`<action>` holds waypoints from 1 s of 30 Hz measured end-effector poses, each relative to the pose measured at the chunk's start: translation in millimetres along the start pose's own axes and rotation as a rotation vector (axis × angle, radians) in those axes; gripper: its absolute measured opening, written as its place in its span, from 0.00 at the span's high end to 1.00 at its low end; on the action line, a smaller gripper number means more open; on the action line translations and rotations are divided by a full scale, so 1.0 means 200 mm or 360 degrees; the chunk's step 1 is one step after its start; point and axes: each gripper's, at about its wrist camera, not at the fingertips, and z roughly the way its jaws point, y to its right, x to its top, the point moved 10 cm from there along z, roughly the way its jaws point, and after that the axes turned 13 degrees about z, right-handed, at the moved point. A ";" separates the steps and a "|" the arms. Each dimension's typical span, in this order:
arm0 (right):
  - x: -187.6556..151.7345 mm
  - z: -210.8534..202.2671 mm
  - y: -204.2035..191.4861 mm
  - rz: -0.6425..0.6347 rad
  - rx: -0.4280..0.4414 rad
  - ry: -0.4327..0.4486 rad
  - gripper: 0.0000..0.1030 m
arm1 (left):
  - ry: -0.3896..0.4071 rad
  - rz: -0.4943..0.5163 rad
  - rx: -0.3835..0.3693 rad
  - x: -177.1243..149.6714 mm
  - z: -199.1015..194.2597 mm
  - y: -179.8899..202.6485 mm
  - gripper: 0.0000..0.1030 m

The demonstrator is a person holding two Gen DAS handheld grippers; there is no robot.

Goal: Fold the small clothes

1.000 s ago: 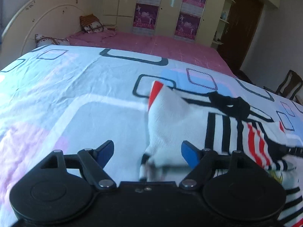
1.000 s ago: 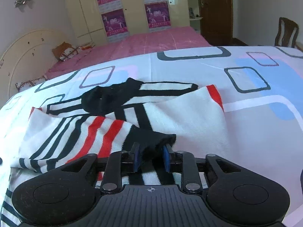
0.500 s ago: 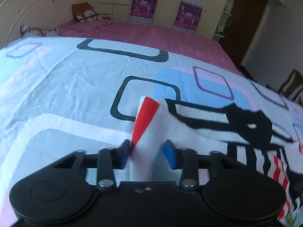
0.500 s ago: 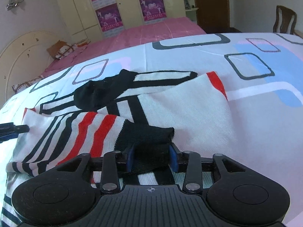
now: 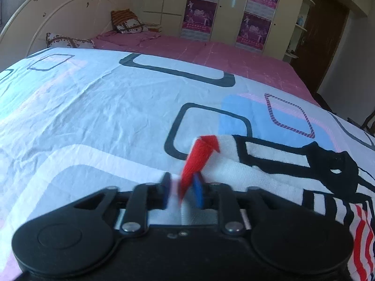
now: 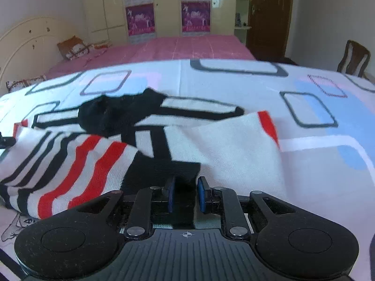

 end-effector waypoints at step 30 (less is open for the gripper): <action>-0.12 -0.02 -0.24 -0.0224 0.0107 -0.0062 0.53 | -0.0058 0.0323 -0.0143 -0.33 -0.37 0.35 0.35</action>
